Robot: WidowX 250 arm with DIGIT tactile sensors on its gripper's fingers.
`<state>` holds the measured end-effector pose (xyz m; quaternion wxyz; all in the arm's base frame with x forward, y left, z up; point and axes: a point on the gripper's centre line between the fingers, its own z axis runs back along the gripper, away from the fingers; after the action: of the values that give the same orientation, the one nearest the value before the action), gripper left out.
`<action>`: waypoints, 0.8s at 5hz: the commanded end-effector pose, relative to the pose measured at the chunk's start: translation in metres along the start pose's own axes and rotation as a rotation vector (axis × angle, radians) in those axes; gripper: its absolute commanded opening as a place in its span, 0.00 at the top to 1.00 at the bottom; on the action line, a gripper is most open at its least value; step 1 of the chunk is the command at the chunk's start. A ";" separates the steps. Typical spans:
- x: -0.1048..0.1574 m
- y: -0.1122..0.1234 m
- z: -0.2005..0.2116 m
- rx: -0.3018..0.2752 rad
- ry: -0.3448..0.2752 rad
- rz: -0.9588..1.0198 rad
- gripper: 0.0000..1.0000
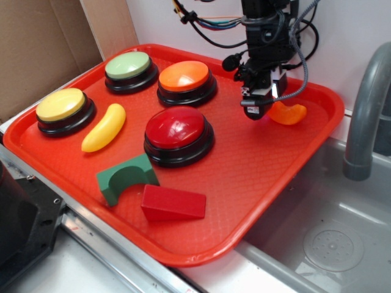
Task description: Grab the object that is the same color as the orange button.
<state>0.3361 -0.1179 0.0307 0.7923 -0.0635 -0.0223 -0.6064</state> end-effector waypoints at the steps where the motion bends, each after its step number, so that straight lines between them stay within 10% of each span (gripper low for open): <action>1: -0.053 -0.035 0.091 0.304 0.018 0.351 1.00; 4: -0.065 -0.112 0.178 0.364 0.196 1.022 1.00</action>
<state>0.2195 -0.0314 0.1929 0.9809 0.1306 0.0131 -0.1435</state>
